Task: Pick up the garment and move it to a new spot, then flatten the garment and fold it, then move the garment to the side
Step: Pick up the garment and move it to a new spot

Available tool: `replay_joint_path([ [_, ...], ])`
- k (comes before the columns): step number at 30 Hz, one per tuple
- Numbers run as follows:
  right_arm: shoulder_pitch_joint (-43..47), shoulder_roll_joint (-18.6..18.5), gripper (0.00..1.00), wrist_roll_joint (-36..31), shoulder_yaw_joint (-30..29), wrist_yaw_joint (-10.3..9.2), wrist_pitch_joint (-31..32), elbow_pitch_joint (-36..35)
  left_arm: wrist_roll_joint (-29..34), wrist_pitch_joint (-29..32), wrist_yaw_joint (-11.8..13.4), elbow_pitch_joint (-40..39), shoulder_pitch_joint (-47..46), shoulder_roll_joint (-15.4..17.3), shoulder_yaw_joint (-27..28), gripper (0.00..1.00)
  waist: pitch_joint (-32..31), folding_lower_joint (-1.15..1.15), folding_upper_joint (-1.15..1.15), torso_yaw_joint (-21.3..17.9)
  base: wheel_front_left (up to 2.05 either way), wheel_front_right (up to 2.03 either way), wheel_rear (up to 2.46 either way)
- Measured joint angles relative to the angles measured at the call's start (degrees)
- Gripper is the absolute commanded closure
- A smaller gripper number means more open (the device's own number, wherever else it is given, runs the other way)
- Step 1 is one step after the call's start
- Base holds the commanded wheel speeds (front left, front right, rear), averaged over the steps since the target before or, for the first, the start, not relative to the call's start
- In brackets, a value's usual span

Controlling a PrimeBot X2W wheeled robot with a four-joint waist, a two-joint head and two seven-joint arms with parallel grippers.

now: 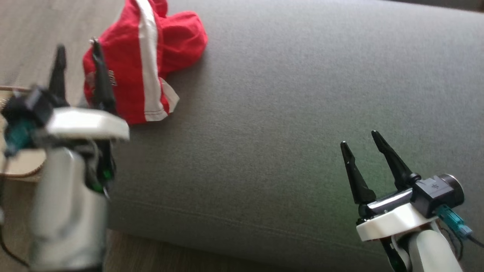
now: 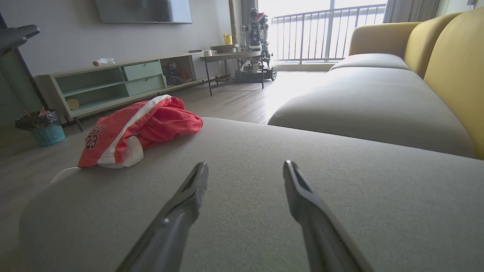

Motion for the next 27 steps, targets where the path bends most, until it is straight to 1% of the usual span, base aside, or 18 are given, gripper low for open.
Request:
replay_joint_path([
  [4,-0.23,-0.03,0.0,-0.66,-0.35,0.0,0.0,-0.08,-1.76,2.8,-0.96,5.66,-7.76,0.96,1.58,0.0,1.71,0.0,0.0,-1.18,0.0,0.0,0.0],
  [8,-1.55,-0.04,0.0,-1.01,-0.57,0.0,0.0,-0.37,-3.6,6.6,-1.45,12.84,-14.74,1.91,1.93,0.0,3.47,0.01,0.0,-2.34,0.0,0.0,0.0],
  [15,-3.57,-0.07,0.0,-1.6,-0.73,0.0,0.0,-0.87,-4.78,11.79,-1.43,26.17,-26.08,3.89,3.37,0.0,6.45,0.01,0.0,-4.5,0.0,0.0,0.0],
  [20,-4.73,-0.11,0.0,-2.01,-1.1,0.0,-0.01,-1.07,-5.67,18.57,-1.42,35.34,-32.2,4.7,3.16,0.0,8.45,0.0,0.0,-5.94,0.0,0.0,0.0],
  [27,-4.97,-0.2,0.0,-2.01,-1.18,0.0,-0.01,-1.19,-3.6,22.24,0.93,43.8,-36.43,6.01,1.33,0.0,10.39,0.0,0.0,-7.61,0.0,0.0,0.0],
])
